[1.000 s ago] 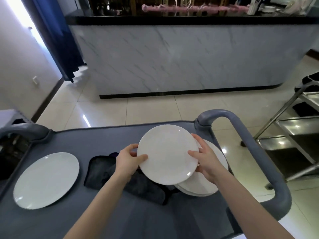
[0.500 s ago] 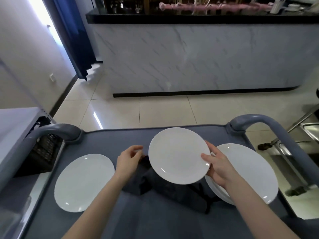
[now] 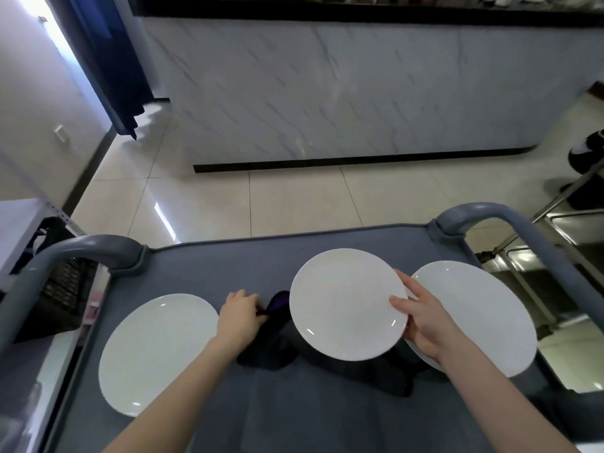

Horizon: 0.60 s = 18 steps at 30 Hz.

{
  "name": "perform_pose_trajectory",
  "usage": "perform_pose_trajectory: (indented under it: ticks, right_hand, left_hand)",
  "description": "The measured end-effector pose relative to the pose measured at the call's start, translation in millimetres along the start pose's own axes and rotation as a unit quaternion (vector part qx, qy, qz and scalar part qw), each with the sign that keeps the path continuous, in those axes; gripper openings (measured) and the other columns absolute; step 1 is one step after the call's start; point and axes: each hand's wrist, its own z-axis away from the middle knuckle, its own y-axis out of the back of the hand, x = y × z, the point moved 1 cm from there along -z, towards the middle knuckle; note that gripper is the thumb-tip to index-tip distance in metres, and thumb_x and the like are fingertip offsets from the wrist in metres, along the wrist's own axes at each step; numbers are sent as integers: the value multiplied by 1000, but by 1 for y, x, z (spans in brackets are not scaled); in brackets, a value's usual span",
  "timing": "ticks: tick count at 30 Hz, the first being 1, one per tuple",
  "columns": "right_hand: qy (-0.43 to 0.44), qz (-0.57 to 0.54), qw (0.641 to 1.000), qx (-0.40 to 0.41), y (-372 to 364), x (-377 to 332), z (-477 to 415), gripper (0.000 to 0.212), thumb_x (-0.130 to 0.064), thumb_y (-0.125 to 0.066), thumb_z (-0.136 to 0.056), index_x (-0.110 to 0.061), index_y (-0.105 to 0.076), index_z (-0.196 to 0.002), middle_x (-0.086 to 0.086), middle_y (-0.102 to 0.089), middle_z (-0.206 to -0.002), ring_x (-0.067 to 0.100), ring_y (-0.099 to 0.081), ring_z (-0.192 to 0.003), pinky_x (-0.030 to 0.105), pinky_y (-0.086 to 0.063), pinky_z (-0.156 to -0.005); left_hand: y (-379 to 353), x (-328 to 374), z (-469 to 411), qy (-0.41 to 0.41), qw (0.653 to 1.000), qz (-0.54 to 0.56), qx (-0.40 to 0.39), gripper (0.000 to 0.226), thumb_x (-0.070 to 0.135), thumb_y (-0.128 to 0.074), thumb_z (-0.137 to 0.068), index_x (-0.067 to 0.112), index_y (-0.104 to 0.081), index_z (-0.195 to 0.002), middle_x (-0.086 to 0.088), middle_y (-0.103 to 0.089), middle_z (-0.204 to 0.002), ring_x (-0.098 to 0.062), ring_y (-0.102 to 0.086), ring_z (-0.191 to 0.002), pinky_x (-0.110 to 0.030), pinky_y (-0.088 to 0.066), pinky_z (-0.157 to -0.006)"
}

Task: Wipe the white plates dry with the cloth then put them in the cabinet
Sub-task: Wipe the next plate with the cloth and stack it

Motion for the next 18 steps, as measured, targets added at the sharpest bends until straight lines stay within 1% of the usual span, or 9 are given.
perform_pose_trajectory:
  ticks: [2, 4, 5, 6, 8, 9, 11, 13, 18]
  right_hand:
    - [-2, 0, 1000, -11, -1, -2, 1, 51, 3, -53, -94, -33, -62, -128, 6, -69, -122, 33, -66, -109, 46, -58, -77]
    - [-2, -1, 1000, -19, -3, -5, 2, 51, 4, -52, -94, -33, -63, -126, 5, -71, -117, 29, -68, -102, 41, -59, -69]
    - [0, -3, 1000, -24, -5, -7, 2, 50, 5, -51, -94, -33, -63, -125, 3, -72, -112, 27, -70, -96, 38, -59, -64]
    - [2, -4, 1000, -30, -6, -9, 2, 50, 5, -51, -95, -33, -63, -123, 2, -73, -109, 25, -71, -92, 36, -58, -59]
    - [6, -4, 999, -45, -9, -11, 1, 49, 6, -50, -95, -32, -63, -122, 1, -74, -107, 23, -71, -89, 34, -57, -56]
    - [8, -4, 999, -51, -10, -12, 0, 48, 7, -50, -95, -31, -64, -121, 1, -73, -107, 22, -71, -89, 32, -57, -56]
    - [13, -5, 998, -59, -12, -13, -1, 44, 6, -50, -95, -27, -65, -118, 1, -74, -107, 21, -72, -86, 31, -57, -56]
    - [23, 0, 998, -66, -13, -17, -1, 39, 5, -50, -95, -23, -66, -116, 1, -75, -104, 19, -74, -82, 31, -56, -55]
    - [47, 15, 996, -76, -15, -27, -2, 38, 2, -51, -95, -28, -69, -112, 2, -74, -110, 25, -71, -90, 40, -59, -65]
  left_hand:
    - [13, -1, 9, 41, 986, 162, -3, 21, 30, -71, -83, 10, -65, -85, -6, -57, -100, -23, -55, -98, -32, -44, -83]
    - [36, -2, 23, 79, 946, 313, -12, 29, 34, -71, -73, 7, -66, -81, -6, -67, -88, -23, -62, -85, -37, -50, -78]
    - [48, -1, 31, 86, 926, 368, -10, 32, 35, -69, -69, 5, -64, -79, -5, -67, -78, -24, -61, -76, -38, -49, -72]
    - [60, 1, 39, 85, 910, 405, -10, 32, 35, -68, -66, 4, -60, -74, -3, -60, -68, -23, -55, -67, -36, -45, -66]
    - [80, 9, 52, 77, 891, 446, -10, 26, 31, -70, -71, 11, -54, -67, -2, -47, -62, -19, -45, -62, -34, -36, -61]
    - [89, 15, 57, 73, 886, 458, -3, 24, 28, -71, -76, 12, -55, -67, -2, -48, -62, -19, -45, -60, -34, -37, -60]
    - [106, 26, 64, 68, 873, 482, 26, 23, 23, -71, -85, 7, -61, -71, -5, -53, -63, -21, -49, -58, -33, -41, -56]
    - [124, 37, 69, 59, 849, 523, 42, 23, 24, -69, -89, 1, -66, -84, -10, -59, -71, -24, -54, -62, -31, -43, -54]
    - [149, 61, 81, -21, 806, 591, -4, 13, 21, -65, -90, 14, -74, -97, -9, -69, -89, -20, -65, -79, -30, -53, -61]
